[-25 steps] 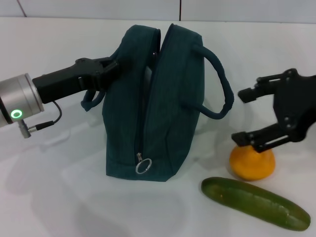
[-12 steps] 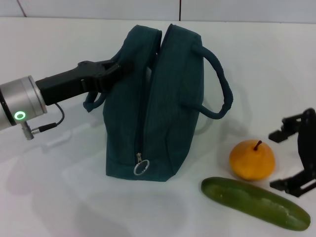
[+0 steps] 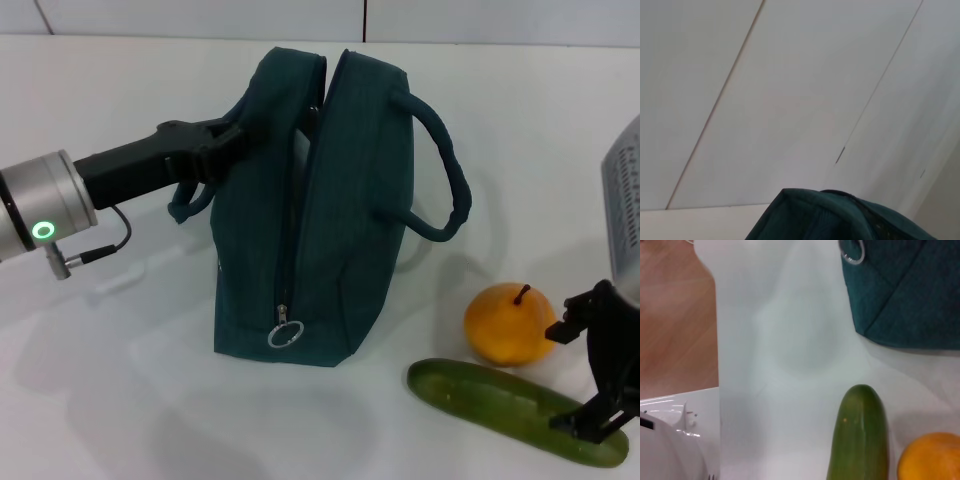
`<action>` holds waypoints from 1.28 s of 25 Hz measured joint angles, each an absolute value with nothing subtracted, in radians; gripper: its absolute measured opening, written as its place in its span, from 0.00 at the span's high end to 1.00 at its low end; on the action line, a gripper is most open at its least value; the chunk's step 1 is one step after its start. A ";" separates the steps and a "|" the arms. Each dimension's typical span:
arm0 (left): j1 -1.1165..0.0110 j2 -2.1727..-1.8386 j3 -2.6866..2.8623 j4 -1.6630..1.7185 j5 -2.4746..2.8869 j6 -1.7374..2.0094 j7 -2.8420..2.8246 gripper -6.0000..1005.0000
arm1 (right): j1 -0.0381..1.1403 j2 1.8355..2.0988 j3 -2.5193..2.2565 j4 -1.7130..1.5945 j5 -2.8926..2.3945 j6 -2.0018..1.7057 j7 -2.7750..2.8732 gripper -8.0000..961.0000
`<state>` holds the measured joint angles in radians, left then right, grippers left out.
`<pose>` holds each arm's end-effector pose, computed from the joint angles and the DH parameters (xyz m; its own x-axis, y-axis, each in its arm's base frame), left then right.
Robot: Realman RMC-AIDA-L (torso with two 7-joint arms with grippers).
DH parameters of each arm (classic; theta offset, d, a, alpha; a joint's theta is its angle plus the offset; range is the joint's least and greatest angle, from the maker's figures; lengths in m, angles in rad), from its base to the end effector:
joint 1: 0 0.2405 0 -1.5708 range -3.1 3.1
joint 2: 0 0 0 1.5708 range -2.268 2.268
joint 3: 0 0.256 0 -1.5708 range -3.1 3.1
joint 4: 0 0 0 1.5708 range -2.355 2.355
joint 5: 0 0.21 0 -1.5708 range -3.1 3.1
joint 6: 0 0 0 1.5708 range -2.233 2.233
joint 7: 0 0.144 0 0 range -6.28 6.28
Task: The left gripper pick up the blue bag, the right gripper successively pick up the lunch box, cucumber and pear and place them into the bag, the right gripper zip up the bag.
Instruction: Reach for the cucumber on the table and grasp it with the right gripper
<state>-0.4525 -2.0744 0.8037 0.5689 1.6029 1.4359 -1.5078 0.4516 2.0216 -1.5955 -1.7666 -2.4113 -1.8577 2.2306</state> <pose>-0.2664 0.3354 0.0053 0.5004 0.4336 0.7494 0.7012 -0.7107 -0.0570 0.1443 0.2742 0.0123 0.8998 -0.0990 0.4250 -0.0735 -0.9944 -0.0760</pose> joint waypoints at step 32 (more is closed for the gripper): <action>-0.457 -2.073 0.808 0.569 1.606 1.437 -1.508 0.95 | 0.458 2.028 -1.837 -1.613 -2.491 -1.630 2.325 0.11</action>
